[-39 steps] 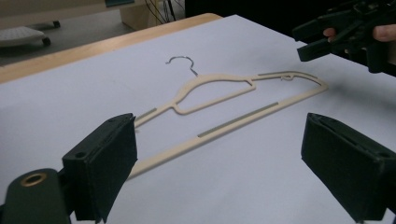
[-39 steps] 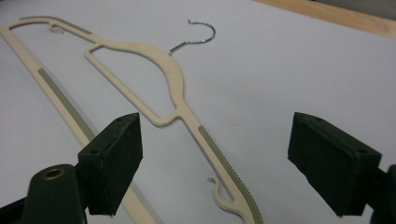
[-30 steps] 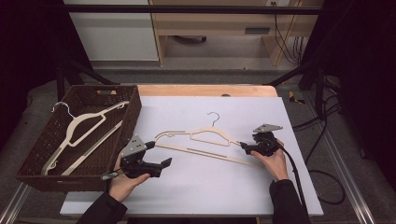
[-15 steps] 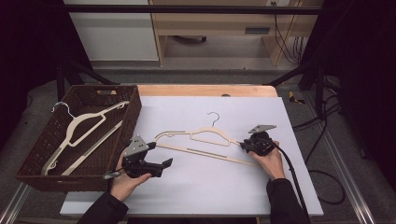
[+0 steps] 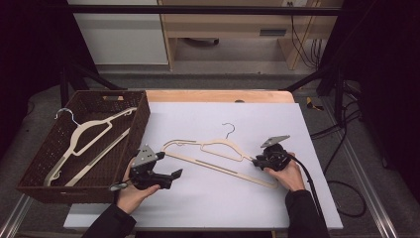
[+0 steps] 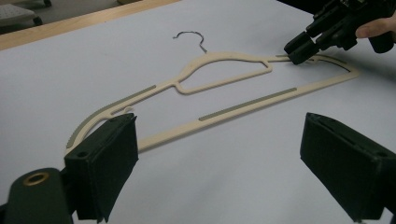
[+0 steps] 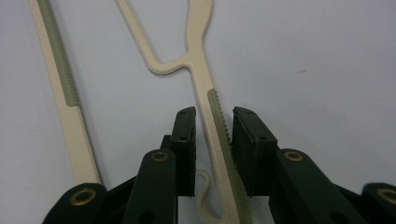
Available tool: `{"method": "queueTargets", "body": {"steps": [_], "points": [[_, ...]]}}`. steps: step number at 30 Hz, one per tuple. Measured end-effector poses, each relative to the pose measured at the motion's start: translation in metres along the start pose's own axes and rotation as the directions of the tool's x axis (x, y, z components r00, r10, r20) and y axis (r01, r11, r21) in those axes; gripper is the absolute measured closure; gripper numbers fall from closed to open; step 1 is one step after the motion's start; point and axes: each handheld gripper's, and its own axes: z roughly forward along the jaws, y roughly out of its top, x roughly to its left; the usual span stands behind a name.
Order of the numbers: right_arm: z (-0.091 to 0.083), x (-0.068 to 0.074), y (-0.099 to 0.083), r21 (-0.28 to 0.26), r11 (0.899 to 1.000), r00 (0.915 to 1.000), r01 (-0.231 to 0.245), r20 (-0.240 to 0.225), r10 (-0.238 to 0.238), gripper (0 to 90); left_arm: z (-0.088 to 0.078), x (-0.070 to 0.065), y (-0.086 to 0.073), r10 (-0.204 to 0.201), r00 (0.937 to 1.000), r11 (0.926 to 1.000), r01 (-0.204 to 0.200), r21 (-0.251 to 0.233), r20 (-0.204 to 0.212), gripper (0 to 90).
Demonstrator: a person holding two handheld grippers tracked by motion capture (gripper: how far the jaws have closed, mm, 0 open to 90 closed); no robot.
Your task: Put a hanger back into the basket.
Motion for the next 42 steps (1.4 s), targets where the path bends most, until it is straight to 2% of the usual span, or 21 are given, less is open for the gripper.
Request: {"method": "queueTargets", "body": {"steps": [2, 5, 6, 7, 9, 10, 11, 14, 18, 19, 20, 27, 32, 34, 36, 41, 42], "points": [[0.0, -0.003, -0.001, -0.01, 1.0, 0.9996, 0.022, -0.017, -0.023, 71.5, 0.001, 0.0, 0.0, 0.003, 1.0, 1.0, -0.003, 0.001, 0.004, 11.3], [0.0, -0.004, -0.003, -0.021, 0.999, 0.999, 0.043, -0.012, -0.043, 78.0, 0.003, -0.001, 0.0, 0.008, 0.9999, 1.0, -0.008, 0.005, 0.008, 11.3], [0.0, -0.004, -0.003, -0.024, 0.999, 0.999, 0.041, -0.016, -0.042, 78.3, 0.004, -0.001, 0.001, 0.01, 0.9999, 0.9999, -0.01, 0.008, 0.01, 11.4], [0.0, -0.006, -0.004, -0.025, 0.998, 0.9976, 0.064, -0.024, -0.065, 78.6, 0.005, -0.001, 0.001, 0.006, 0.9999, 1.0, -0.006, 0.005, 0.012, 11.5], [0.0, -0.006, -0.004, -0.032, 0.997, 0.9974, 0.065, -0.029, -0.066, 79.0, 0.007, 0.0, 0.002, 0.006, 0.9999, 0.9999, -0.006, 0.012, 0.012, 11.7], [0.0, -0.008, -0.004, -0.043, 0.995, 0.9957, 0.086, -0.032, -0.087, 79.1, 0.008, 0.0, 0.003, 0.008, 0.9999, 0.9998, -0.008, 0.019, 0.014, 11.7], [-0.002, -0.007, -0.005, -0.039, 0.996, 0.9955, 0.083, -0.043, -0.084, 79.2, 0.01, 0.0, 0.004, 0.007, 0.9999, 0.9996, -0.008, 0.027, 0.014, 11.7], [-0.007, -0.002, -0.003, -0.051, 0.99, 0.9904, 0.134, -0.028, -0.135, 79.5, 0.017, 0.001, 0.008, 0.023, 0.9997, 0.9985, -0.023, 0.05, 0.007, 11.7], [-0.018, 0.005, 0.0, -0.074, 0.986, 0.9889, 0.147, -0.013, -0.148, 79.6, 0.027, 0.002, 0.018, 0.03, 0.9995, 0.9973, -0.031, 0.067, 0.003, 11.7], [-0.021, 0.005, 0.001, -0.081, 0.986, 0.9889, 0.147, -0.012, -0.148, 79.6, 0.031, 0.002, 0.022, 0.039, 0.9993, 0.9967, -0.038, 0.071, -0.001, 11.8], [-0.024, 0.006, 0.001, -0.093, 0.982, 0.9859, 0.165, -0.014, -0.167, 79.6, 0.034, 0.002, 0.025, 0.036, 0.9993, 0.9968, -0.036, 0.072, -0.002, 11.8], [-0.039, 0.014, 0.009, -0.11, 0.972, 0.9777, 0.209, 0.004, -0.21, 79.6, 0.068, 0.004, 0.045, 0.027, 0.9996, 0.996, -0.027, 0.085, -0.004, 12.6], [-0.046, 0.018, 0.012, -0.118, 0.969, 0.9755, 0.219, 0.008, -0.22, 79.6, 0.093, 0.01, 0.053, 0.027, 0.9993, 0.9939, -0.024, 0.108, -0.025, 14.4], [-0.047, 0.019, 0.013, -0.119, 0.968, 0.9751, 0.221, 0.011, -0.221, 79.6, 0.103, 0.013, 0.056, 0.029, 0.9994, 0.9927, -0.026, 0.118, -0.018, 15.8], [-0.048, 0.021, 0.014, -0.123, 0.968, 0.9762, 0.216, 0.011, -0.217, 79.6, 0.114, 0.016, 0.059, 0.047, 0.9984, 0.9896, -0.043, 0.137, -0.031, 17.3], [-0.048, 0.02, 0.014, -0.119, 0.969, 0.9761, 0.217, 0.007, -0.217, 79.6, 0.133, 0.021, 0.066, 0.067, 0.9975, 0.9839, -0.062, 0.167, -0.023, 23.5], [-0.048, 0.02, 0.014, -0.121, 0.969, 0.976, 0.217, 0.007, -0.218, 79.6, 0.137, 0.022, 0.066, 0.082, 0.9963, 0.9801, -0.076, 0.183, -0.024, 24.7]]}}
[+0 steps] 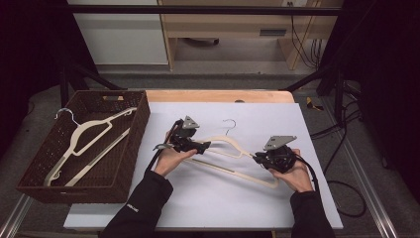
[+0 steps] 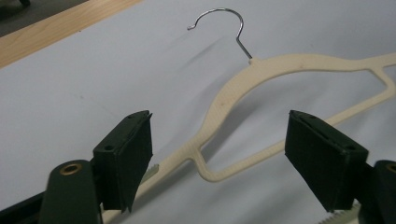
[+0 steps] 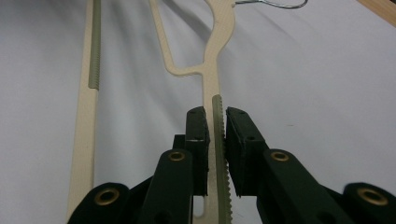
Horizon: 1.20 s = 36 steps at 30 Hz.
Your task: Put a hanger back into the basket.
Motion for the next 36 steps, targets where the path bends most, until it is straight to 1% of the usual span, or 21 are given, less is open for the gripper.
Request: {"method": "queueTargets", "body": {"steps": [3, 5, 6, 7, 9, 12, 15, 17, 20, 21, 22, 23, 24, 25, 26, 28, 29, 30, 33, 34, 36], "points": [[0.0, 0.0, 0.0, 0.002, 1.0, 1.0, 0.001, 0.001, -0.001, 79.6, 0.01, 0.003, 0.002, 0.002, 1.0, 0.9999, -0.002, 0.016, 0.001, 29.0], [0.0, 0.001, 0.0, 0.0, 1.0, 1.0, -0.004, -0.004, 0.004, 79.6, 0.016, 0.004, 0.003, 0.01, 1.0, 0.9995, -0.01, 0.029, 0.002, 30.0], [0.0, 0.0, 0.0, -0.004, 1.0, 1.0, 0.006, -0.006, -0.006, 79.6, 0.018, 0.004, 0.003, 0.011, 0.9999, 0.9995, -0.011, 0.03, -0.001, 30.7], [0.0, 0.0, 0.0, -0.004, 1.0, 1.0, 0.007, -0.006, -0.007, 79.6, 0.02, 0.004, 0.004, 0.019, 0.9998, 0.9989, -0.019, 0.044, -0.005, 30.9], [-0.001, 0.001, 0.001, -0.003, 1.0, 1.0, 0.006, -0.005, -0.006, 79.6, 0.026, 0.004, 0.005, 0.024, 0.9997, 0.9988, -0.024, 0.043, -0.007, 33.3], [-0.001, 0.001, 0.001, -0.002, 1.0, 1.0, 0.008, -0.005, -0.008, 79.6, 0.032, 0.005, 0.005, 0.022, 0.9997, 0.999, -0.022, 0.04, 0.006, 37.6], [-0.001, 0.001, 0.001, -0.002, 1.0, 0.9999, 0.009, -0.009, -0.01, 79.6, 0.038, 0.008, 0.003, 0.035, 0.9993, 0.9971, -0.036, 0.067, 0.014, 42.1], [-0.001, 0.001, 0.001, -0.003, 1.0, 0.9999, 0.007, -0.012, -0.007, 79.6, 0.041, 0.009, 0.001, 0.033, 0.9991, 0.9972, -0.035, 0.067, 0.026, 45.8], [-0.001, 0.001, 0.001, 0.0, 1.0, 0.9999, 0.007, -0.012, -0.007, 79.6, 0.043, 0.008, 0.0, 0.057, 0.9977, 0.9959, -0.059, 0.068, 0.037, 48.6], [0.0, 0.002, 0.001, 0.004, 1.0, 0.9999, -0.001, -0.01, 0.001, 79.6, 0.044, 0.006, 0.001, 0.066, 0.9971, 0.9955, -0.069, 0.066, 0.038, 49.5], [0.0, 0.001, 0.001, 0.005, 1.0, 0.9999, 0.01, -0.01, -0.009, 79.6, 0.044, 0.005, 0.001, 0.08, 0.9959, 0.9942, -0.083, 0.068, 0.042, 50.3], [0.0, 0.001, 0.001, 0.006, 1.0, 0.9999, 0.009, -0.009, -0.009, 79.6, 0.045, 0.005, 0.001, 0.087, 0.995, 0.9937, -0.09, 0.068, 0.049, 50.8], [-0.001, 0.002, 0.001, 0.005, 1.0, 0.9999, 0.008, -0.01, -0.008, 79.6, 0.047, 0.003, 0.001, 0.084, 0.9951, 0.9941, -0.087, 0.063, 0.051, 50.8], [-0.001, 0.002, 0.001, 0.002, 1.0, 0.9999, 0.006, -0.011, -0.006, 79.6, 0.048, 0.003, 0.001, 0.089, 0.9945, 0.9932, -0.093, 0.07, 0.054, 50.7], [-0.001, 0.002, 0.001, 0.002, 1.0, 0.9999, 0.005, -0.01, -0.005, 79.6, 0.049, 0.002, 0.002, 0.104, 0.9933, 0.9903, -0.108, 0.088, 0.05, 50.8], [-0.001, 0.002, 0.001, -0.001, 1.0, 0.9998, 0.016, -0.012, -0.016, 79.7, 0.051, 0.002, 0.004, 0.117, 0.9916, 0.9875, -0.122, 0.099, 0.054, 50.8], [-0.001, 0.002, 0.001, -0.003, 1.0, 0.9998, 0.016, -0.015, -0.016, 79.6, 0.051, 0.001, 0.006, 0.13, 0.9896, 0.985, -0.136, 0.106, 0.062, 51.6], [-0.002, 0.002, 0.001, -0.003, 1.0, 0.9998, 0.014, -0.014, -0.014, 79.6, 0.051, 0.001, 0.007, 0.135, 0.9889, 0.9843, -0.141, 0.106, 0.062, 52.6], [-0.003, 0.002, 0.001, -0.009, 1.0, 0.9997, 0.018, -0.016, -0.018, 79.6, 0.051, 0.002, 0.008, 0.135, 0.9881, 0.9836, -0.142, 0.111, 0.075, 57.8], [-0.003, 0.002, 0.001, -0.01, 1.0, 0.9998, 0.014, -0.015, -0.014, 79.6, 0.051, 0.002, 0.008, 0.121, 0.9892, 0.9857, -0.13, 0.107, 0.082, 60.1], [-0.003, 0.002, 0.001, -0.014, 1.0, 0.9997, 0.016, -0.02, -0.016, 79.6, 0.05, 0.004, 0.007, 0.12, 0.9881, 0.9829, -0.132, 0.128, 0.095, 64.8]]}}
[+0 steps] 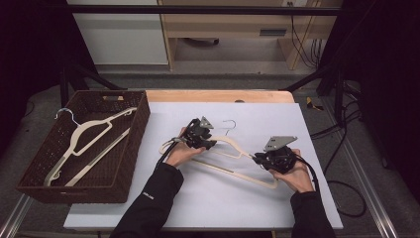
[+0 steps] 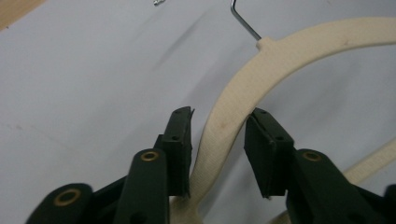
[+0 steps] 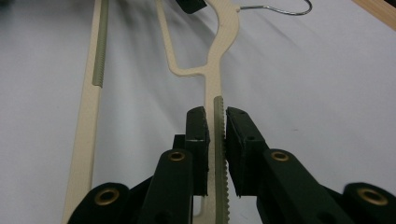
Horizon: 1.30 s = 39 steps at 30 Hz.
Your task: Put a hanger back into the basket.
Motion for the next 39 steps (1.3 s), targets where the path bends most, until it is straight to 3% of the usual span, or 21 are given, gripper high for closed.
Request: {"method": "queueTargets", "body": {"steps": [6, 10, 11, 12, 13, 15, 20, 23, 26, 29, 34, 39], "points": [[0.002, 0.0, 0.0, 0.0, 1.0, 1.0, -0.001, -0.002, 0.001, 79.6, -0.01, -0.001, 0.0, 0.029, 0.9995, 0.9994, -0.03, 0.017, 0.006, 68.3], [0.002, -0.001, -0.002, -0.005, 1.0, 0.9998, -0.02, -0.001, 0.02, 79.8, -0.022, -0.004, 0.002, 0.054, 0.9986, 0.9986, -0.054, -0.001, -0.003, 69.7], [0.002, -0.002, -0.003, -0.006, 0.999, 0.9995, -0.032, -0.005, 0.032, 81.0, -0.026, -0.006, 0.003, 0.063, 0.998, 0.998, -0.063, -0.001, -0.003, 69.8], [0.001, -0.002, -0.003, -0.013, 0.999, 0.9994, -0.031, 0.012, 0.031, 90.0, -0.028, -0.008, 0.003, 0.079, 0.9968, 0.9969, -0.079, 0.005, -0.01, 70.2], [-0.001, -0.005, -0.004, -0.035, 0.998, 0.9988, -0.047, -0.014, 0.047, 90.0, -0.03, -0.01, 0.003, 0.1, 0.9947, 0.995, -0.099, 0.013, -0.025, 72.0], [-0.002, -0.006, -0.005, -0.047, 0.997, 0.9982, -0.058, -0.017, 0.057, 90.0, -0.035, -0.011, 0.002, 0.098, 0.9951, 0.9952, -0.098, 0.001, 0.013, 74.9], [-0.001, -0.007, -0.005, -0.062, 0.994, 0.9958, -0.09, -0.024, 0.088, 89.4, -0.041, -0.016, -0.001, 0.11, 0.9939, 0.9938, -0.11, -0.02, 0.01, 76.3], [-0.003, -0.009, -0.003, -0.106, 0.985, 0.9903, -0.137, -0.036, 0.134, 76.8, -0.048, -0.021, -0.001, 0.126, 0.9921, 0.9911, -0.125, -0.045, 0.002, 76.6], [-0.001, -0.009, 0.002, -0.161, 0.97, 0.9837, -0.18, -0.026, 0.178, 56.9, -0.054, -0.027, -0.002, 0.149, 0.9886, 0.987, -0.15, -0.057, -0.024, 76.8], [0.006, -0.006, 0.011, -0.173, 0.966, 0.9817, -0.19, -0.04, 0.186, 48.7, -0.06, -0.033, -0.004, 0.153, 0.9875, 0.9851, -0.156, -0.073, -0.036, 76.9], [0.022, 0.002, 0.028, -0.17, 0.969, 0.9837, -0.179, -0.052, 0.172, 46.9, -0.07, -0.043, -0.007, 0.181, 0.982, 0.9784, -0.185, -0.092, -0.054, 77.3], [0.038, 0.008, 0.044, -0.155, 0.977, 0.9874, -0.148, -0.078, 0.137, 53.7, -0.078, -0.051, -0.01, 0.19, 0.9805, 0.9737, -0.195, -0.118, -0.051, 77.7]]}}
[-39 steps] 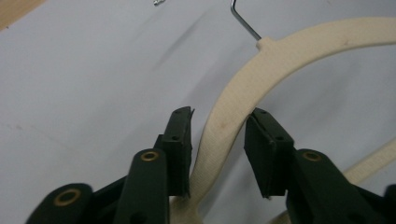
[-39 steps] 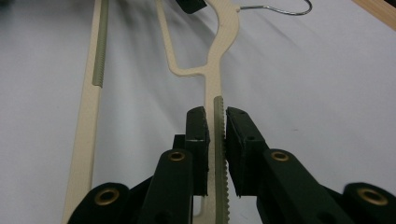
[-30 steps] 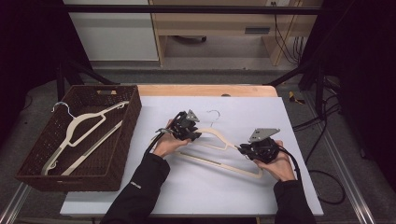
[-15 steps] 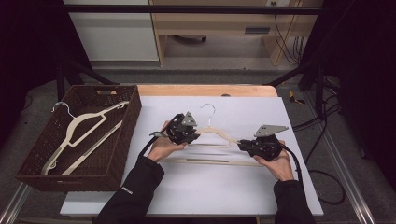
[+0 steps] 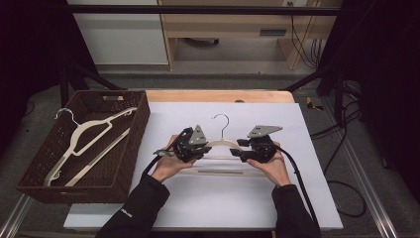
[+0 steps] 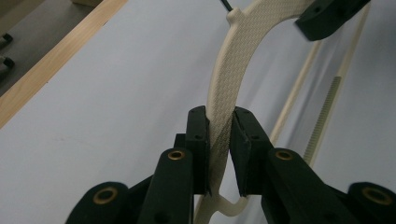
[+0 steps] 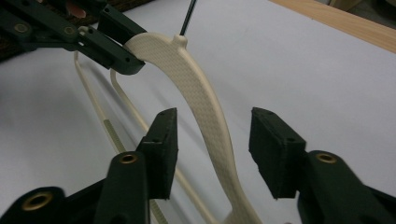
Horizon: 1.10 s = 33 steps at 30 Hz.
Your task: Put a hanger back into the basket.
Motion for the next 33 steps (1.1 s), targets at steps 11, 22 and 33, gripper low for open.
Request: {"method": "queueTargets", "body": {"steps": [11, 22, 33], "points": [[-0.003, 0.008, 0.006, 0.036, 0.995, 0.9798, 0.092, -0.182, -0.084, 81.1, -0.014, -0.009, 0.0, 0.008, 0.9988, 0.9998, -0.007, -0.017, 0.048, 71.3], [-0.017, 0.024, 0.008, -0.004, 0.988, 0.9315, 0.157, -0.332, -0.149, 86.7, -0.027, -0.008, 0.004, 0.027, 0.9883, 0.9991, -0.022, -0.037, 0.15, 68.7], [-0.027, 0.027, 0.01, -0.046, 0.983, 0.9646, 0.178, -0.189, -0.184, 65.2, -0.04, -0.02, 0.012, 0.024, 0.9771, 0.9997, -0.021, -0.014, 0.212, 82.6]]}}
